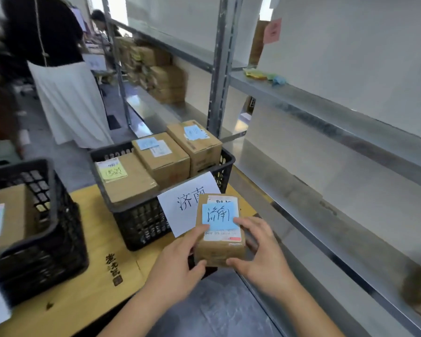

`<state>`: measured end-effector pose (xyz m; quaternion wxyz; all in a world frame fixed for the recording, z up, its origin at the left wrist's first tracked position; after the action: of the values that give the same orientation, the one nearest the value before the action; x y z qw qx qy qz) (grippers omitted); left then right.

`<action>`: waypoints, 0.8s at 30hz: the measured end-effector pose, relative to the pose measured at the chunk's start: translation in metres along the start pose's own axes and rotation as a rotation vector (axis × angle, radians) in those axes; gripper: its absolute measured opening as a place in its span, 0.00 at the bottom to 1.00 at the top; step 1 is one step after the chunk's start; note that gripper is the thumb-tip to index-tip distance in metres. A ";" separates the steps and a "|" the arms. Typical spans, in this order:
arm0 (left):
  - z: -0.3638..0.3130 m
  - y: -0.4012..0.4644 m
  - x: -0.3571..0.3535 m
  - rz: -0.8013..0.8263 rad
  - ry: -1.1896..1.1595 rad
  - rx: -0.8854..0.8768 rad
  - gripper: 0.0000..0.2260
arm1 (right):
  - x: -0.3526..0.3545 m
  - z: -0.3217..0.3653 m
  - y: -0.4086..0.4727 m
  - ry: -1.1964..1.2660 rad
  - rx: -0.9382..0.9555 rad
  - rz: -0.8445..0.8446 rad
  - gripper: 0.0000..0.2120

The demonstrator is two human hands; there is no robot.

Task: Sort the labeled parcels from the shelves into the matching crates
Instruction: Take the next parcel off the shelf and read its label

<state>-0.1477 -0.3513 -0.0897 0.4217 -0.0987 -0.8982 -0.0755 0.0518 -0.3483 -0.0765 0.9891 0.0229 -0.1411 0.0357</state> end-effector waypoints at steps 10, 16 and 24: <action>0.065 -0.035 0.063 -0.182 0.010 0.082 0.27 | -0.095 0.034 0.025 0.082 0.075 0.167 0.37; 0.086 -0.039 0.105 -0.264 0.194 0.150 0.34 | -0.145 0.054 0.057 0.099 0.115 0.262 0.35; 0.120 0.000 0.143 -0.395 0.250 0.265 0.34 | -0.183 0.076 0.130 0.084 0.215 0.417 0.35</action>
<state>-0.3261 -0.3083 -0.0551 0.5158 0.1446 -0.8430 -0.0496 -0.1543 -0.2346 -0.0506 0.9572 0.0969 -0.0969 0.2549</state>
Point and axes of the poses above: each hand's wrist, its own y-axis towards the middle knuckle, its own x-axis out of the back of the hand, z = x × y, the point moved 7 cm from there along y, towards the middle knuckle, and after that the axes turned 9 degrees about y, right-handed, at the moved point
